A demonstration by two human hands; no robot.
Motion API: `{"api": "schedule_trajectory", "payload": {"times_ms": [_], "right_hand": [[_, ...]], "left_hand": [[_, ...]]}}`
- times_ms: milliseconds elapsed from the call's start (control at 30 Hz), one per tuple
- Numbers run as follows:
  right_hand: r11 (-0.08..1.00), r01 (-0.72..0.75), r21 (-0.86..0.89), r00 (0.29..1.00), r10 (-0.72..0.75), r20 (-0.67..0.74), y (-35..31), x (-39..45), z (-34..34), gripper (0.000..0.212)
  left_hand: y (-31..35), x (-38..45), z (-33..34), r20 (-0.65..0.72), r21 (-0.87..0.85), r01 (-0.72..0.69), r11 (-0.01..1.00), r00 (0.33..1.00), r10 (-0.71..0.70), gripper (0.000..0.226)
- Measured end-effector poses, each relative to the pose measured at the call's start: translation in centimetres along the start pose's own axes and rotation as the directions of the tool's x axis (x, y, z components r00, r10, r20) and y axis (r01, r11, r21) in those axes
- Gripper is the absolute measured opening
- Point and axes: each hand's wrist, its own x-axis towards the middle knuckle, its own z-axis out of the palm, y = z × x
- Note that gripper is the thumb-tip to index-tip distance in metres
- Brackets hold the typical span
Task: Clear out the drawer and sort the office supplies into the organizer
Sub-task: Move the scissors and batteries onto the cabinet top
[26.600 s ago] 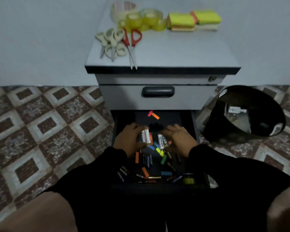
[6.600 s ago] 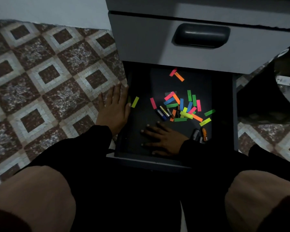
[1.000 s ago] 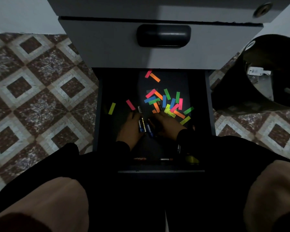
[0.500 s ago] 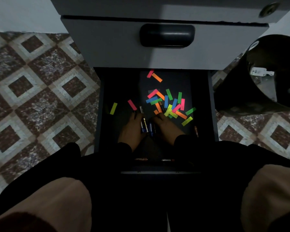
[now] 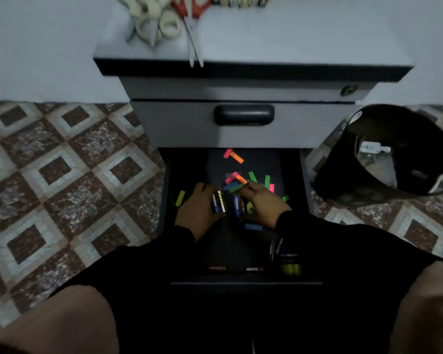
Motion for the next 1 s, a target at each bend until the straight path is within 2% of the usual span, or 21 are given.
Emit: {"api": "schedule_trajectory", "payload": {"times_ms": [333,533,767,1000], "right_hand": [[0.986,0.125,-0.107,0.975,-0.142,-0.168,-5.1,-3.2,-14.0,0.062],[0.974,0.127,-0.188,0.942,-0.178,-0.285,-7.7,-4.8,-22.5,0.062],[0.982,0.105,-0.16,0.925,-0.155,-0.347,-8.7,-3.3,-28.8,0.061],[0.983,0.044,-0.179,0.931,-0.106,-0.35,-8.9,2.6,-31.8,0.065]], "left_hand": [[7.4,-1.3,-11.5,-0.138,0.094,-0.199,0.976,0.968,0.21,0.057],[11.8,-1.9,-18.0,-0.229,0.164,-0.326,0.931,0.906,0.357,0.055],[15.2,-0.8,-23.4,-0.286,0.281,-0.275,0.92,0.891,0.353,0.058],[14.7,2.0,-26.2,-0.305,0.327,-0.218,0.919,0.896,0.321,0.061]]}}
